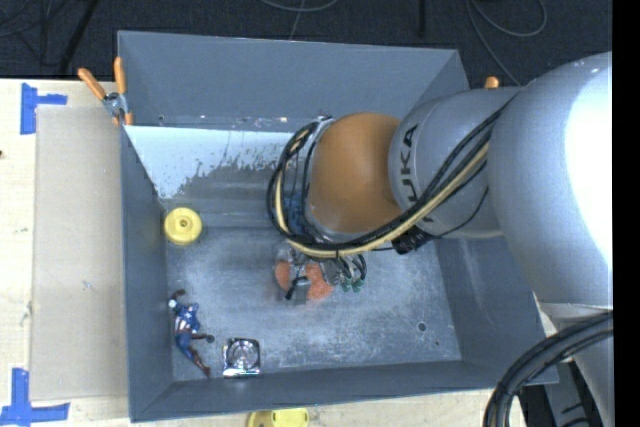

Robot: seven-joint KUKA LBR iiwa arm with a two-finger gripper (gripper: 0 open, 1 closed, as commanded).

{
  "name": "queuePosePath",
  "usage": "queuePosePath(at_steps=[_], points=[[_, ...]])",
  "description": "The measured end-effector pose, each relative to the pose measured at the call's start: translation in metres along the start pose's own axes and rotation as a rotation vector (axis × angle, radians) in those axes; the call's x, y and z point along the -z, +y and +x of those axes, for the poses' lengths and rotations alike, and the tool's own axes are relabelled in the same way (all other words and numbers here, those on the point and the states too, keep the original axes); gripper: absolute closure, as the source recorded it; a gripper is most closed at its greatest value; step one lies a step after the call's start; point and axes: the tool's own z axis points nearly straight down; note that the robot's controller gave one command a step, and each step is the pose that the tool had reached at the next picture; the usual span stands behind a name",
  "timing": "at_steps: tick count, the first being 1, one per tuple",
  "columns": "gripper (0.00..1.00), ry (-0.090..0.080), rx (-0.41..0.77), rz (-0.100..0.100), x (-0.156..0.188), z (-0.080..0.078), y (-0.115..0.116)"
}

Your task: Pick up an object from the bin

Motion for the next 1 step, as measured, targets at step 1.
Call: queuePosePath(at_steps=[1], points=[[1.00, 0.000, 0.000, 0.000, 0.0000, 0.0000, 0.0000]])
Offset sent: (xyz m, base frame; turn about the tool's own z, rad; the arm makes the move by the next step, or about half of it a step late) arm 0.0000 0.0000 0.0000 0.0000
